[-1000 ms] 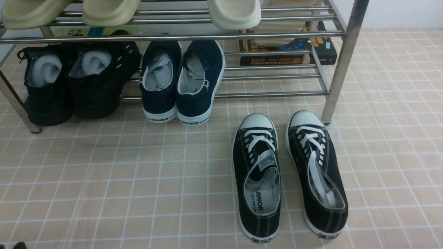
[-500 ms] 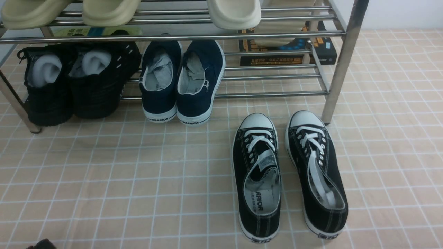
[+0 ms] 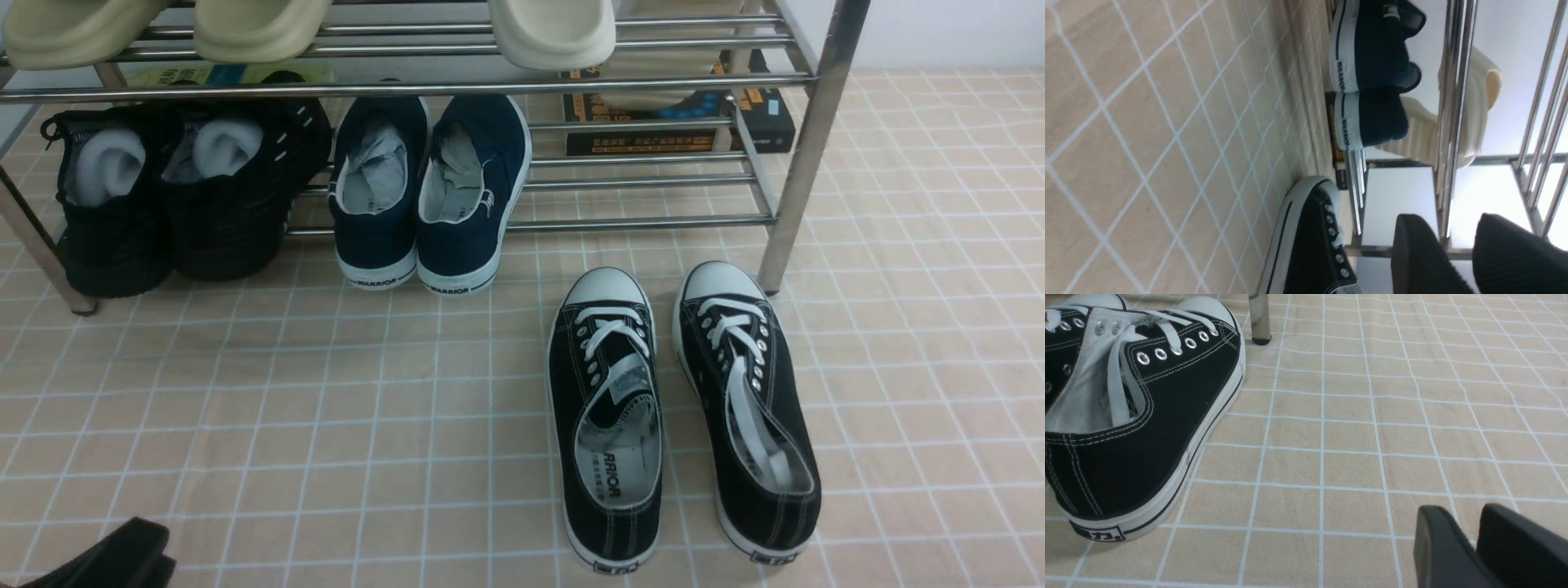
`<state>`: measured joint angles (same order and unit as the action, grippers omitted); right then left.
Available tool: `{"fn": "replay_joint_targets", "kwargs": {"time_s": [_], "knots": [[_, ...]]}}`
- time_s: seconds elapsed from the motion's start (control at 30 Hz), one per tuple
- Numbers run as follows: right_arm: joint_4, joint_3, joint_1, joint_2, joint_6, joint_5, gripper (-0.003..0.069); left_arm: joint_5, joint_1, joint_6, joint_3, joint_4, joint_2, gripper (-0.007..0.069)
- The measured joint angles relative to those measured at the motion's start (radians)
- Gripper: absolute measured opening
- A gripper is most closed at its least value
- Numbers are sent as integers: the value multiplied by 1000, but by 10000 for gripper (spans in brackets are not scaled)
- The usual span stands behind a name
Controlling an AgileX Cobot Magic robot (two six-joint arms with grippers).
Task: Take the shoes off the shelf from the light coffee tablecloth by hand.
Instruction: 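Grasp the leftmost shoe on the bottom shelf of the shoe rack with the left gripper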
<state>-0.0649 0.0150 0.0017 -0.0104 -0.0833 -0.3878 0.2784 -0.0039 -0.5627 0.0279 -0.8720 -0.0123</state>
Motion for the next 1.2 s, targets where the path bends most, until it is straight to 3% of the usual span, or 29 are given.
{"fn": "replay_joint_targets", "kwargs": {"time_s": [0.13, 0.3, 0.4, 0.5, 0.57, 0.73, 0.87, 0.9, 1.03, 1.2], "knots": [[0, 0, 0, 0, 0, 0, 168, -49, 0, 76, -13, -9, 0, 240], [0, 0, 0, 0, 0, 0, 172, -93, 0, 380, -192, -10, 3, 230], [0, 0, 0, 0, 0, 0, 176, -99, 0, 563, -304, -13, 90, 171], [0, 0, 0, 0, 0, 0, 182, 74, 0, 710, -403, -2, 297, 46], [0, 0, 0, 0, 0, 0, 184, 258, 0, 754, -436, 28, 450, 13], [0, 0, 0, 0, 0, 0, 191, 559, -1, 774, -570, 222, 851, 1], [0, 0, 0, 0, 0, 0, 197, 606, -1, 751, -753, 412, 1037, 1], [0, 0, 0, 0, 0, 0, 201, 614, -1, 705, -853, 503, 1096, 1], [0, 0, 0, 0, 0, 0, 208, 688, 10, 601, -1069, 678, 1225, 11], [0, 0, 0, 0, 0, 0, 214, 779, 139, 563, -1240, 714, 1383, 13]]}}
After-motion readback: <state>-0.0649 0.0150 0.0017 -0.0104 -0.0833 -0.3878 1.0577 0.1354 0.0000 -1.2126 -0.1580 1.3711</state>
